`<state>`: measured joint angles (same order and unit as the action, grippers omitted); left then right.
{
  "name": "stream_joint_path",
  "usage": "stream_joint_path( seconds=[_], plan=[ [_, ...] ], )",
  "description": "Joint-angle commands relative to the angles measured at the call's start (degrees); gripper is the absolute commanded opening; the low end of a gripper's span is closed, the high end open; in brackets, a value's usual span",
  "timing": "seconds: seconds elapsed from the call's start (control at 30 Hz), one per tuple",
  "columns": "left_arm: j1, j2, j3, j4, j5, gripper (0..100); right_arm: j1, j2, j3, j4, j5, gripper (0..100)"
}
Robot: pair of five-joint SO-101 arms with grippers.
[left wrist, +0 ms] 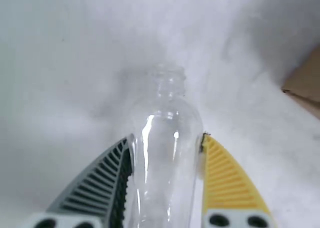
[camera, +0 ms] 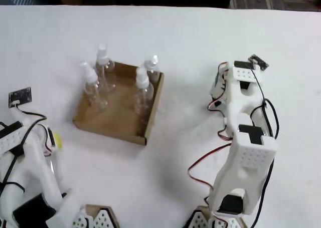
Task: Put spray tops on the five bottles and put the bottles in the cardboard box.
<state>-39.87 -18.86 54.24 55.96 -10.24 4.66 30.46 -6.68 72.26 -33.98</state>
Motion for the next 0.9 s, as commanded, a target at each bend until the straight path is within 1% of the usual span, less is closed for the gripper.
stream_joint_path(
  seconds=[0.0, 0.17, 0.27, 0.37, 0.53, 0.63, 0.73, 0.87],
  plan=[
    [1.3, -0.3, 0.4, -1.1, -0.4, 2, -0.8, -0.7, -1.9, -1.0, 7.7, 1.6],
    [1.5, -0.3, 0.2, -1.1, -0.4, 2, 0.4, -5.4, -2.8, 1.4, 8.8, 1.6],
    [1.9, -1.5, -2.7, 0.7, -0.1, 2, 0.7, -11.6, -5.5, 5.8, 12.0, 1.7],
    [3.4, -7.0, -8.1, 6.9, 0.1, 2, 0.6, -19.4, -8.6, 11.6, 14.6, 1.7],
    [7.8, -21.8, -15.6, 15.9, 0.1, 2, 0.0, -33.9, -13.5, 19.5, 20.2, 1.7],
    [9.2, -32.0, -18.3, 17.4, 0.1, 2, -2.4, -42.4, -14.3, 20.0, 27.3, 1.7],
    [10.4, -40.4, -18.8, 16.6, 0.1, 2, -8.9, -49.5, -14.2, 17.0, 33.1, 1.7],
    [12.8, -48.5, -18.7, 14.6, 0.2, 2, -18.2, -57.0, -14.3, 14.7, 34.4, 1.7]
  ],
)
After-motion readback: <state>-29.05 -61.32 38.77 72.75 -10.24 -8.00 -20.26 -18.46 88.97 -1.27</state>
